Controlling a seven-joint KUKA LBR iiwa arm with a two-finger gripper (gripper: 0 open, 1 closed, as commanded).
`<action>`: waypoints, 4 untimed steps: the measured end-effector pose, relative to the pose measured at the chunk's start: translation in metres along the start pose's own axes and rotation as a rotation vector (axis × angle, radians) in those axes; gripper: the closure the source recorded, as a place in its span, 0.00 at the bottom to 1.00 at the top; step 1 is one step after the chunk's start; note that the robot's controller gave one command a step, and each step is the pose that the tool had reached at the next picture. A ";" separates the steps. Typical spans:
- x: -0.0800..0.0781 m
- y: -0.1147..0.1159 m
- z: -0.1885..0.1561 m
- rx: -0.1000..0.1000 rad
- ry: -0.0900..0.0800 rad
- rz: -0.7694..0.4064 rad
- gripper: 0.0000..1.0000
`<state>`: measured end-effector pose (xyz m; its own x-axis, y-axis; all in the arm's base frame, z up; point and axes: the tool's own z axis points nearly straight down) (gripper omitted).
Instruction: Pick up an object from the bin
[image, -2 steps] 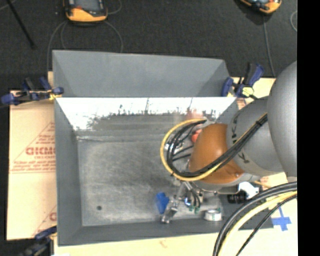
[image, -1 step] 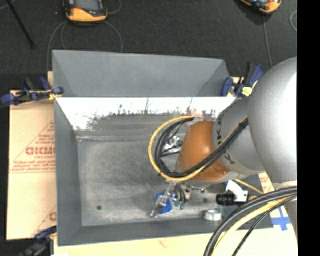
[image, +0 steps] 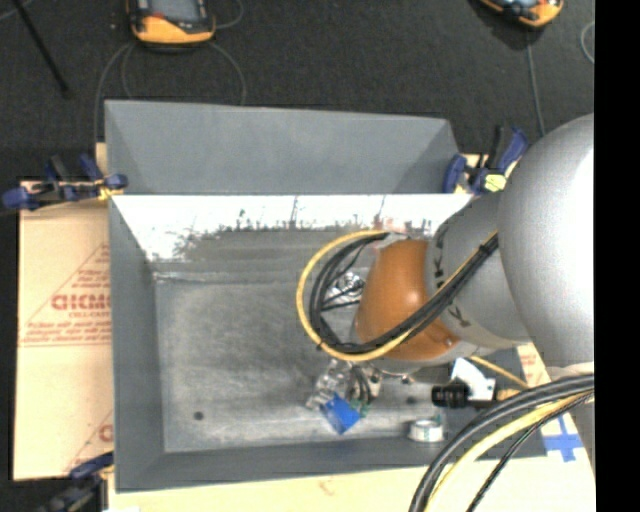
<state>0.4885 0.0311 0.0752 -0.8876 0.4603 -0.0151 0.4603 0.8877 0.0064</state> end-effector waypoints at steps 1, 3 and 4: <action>0.004 -0.001 0.003 0.005 0.011 -0.003 0.00; -0.004 -0.026 0.002 0.004 0.001 0.095 0.00; -0.005 -0.025 0.000 0.001 0.000 0.092 1.00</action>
Offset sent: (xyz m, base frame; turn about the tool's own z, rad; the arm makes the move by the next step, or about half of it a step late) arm 0.0000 0.0000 0.0000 0.0000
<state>0.4820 0.0066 0.0750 -0.8418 0.5396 -0.0147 0.5395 0.8419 0.0067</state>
